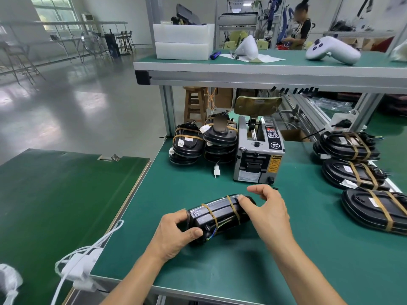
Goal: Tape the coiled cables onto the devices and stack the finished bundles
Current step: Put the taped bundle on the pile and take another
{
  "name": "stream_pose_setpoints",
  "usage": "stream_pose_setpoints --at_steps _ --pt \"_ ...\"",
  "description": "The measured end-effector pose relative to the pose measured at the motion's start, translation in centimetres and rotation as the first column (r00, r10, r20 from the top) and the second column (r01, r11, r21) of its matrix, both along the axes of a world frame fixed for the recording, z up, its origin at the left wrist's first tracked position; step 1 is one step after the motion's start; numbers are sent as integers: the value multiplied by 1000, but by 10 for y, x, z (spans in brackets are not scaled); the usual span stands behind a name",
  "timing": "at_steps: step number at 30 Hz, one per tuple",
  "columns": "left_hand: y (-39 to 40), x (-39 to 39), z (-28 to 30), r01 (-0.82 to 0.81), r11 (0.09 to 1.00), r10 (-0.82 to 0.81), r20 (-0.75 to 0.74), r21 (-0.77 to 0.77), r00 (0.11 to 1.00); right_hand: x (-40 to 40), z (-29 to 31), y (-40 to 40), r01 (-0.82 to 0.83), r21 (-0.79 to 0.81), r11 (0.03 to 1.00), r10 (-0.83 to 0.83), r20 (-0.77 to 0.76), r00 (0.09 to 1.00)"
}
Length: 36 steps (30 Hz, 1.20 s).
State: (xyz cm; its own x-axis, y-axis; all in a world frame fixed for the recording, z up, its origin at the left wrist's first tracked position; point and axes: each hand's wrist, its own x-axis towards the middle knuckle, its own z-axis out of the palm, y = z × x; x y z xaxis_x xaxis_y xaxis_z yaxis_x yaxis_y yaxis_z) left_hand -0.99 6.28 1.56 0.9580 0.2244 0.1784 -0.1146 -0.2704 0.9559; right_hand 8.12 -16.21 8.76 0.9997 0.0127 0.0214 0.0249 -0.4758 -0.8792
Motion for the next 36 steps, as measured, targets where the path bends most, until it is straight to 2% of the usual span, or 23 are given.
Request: stream_pose_setpoints --at_steps 4,9,19,26,30,34,36 --pt "-1 0 0 5 1000 -5 -3 0 1000 4 -11 0 -73 318 945 110 -100 989" --pt "0 0 -1 2 1000 -2 -7 6 1000 12 -19 -2 -81 434 897 149 -125 981" --pt "0 1 -2 7 1000 -7 -11 -4 1000 17 -21 -4 -85 487 869 173 -140 975" --pt "1 2 -3 18 1000 -18 -6 6 1000 10 -28 -1 -108 417 903 144 -55 988" --pt "1 2 -3 13 1000 -13 1 9 1000 7 -29 -2 -171 351 921 198 -40 979" --pt "1 1 -2 24 1000 -24 0 -8 1000 17 -22 -11 -154 481 863 238 -118 964" --pt "1 1 -2 20 1000 -20 -5 -3 1000 19 -21 -14 -151 488 860 244 -132 961"
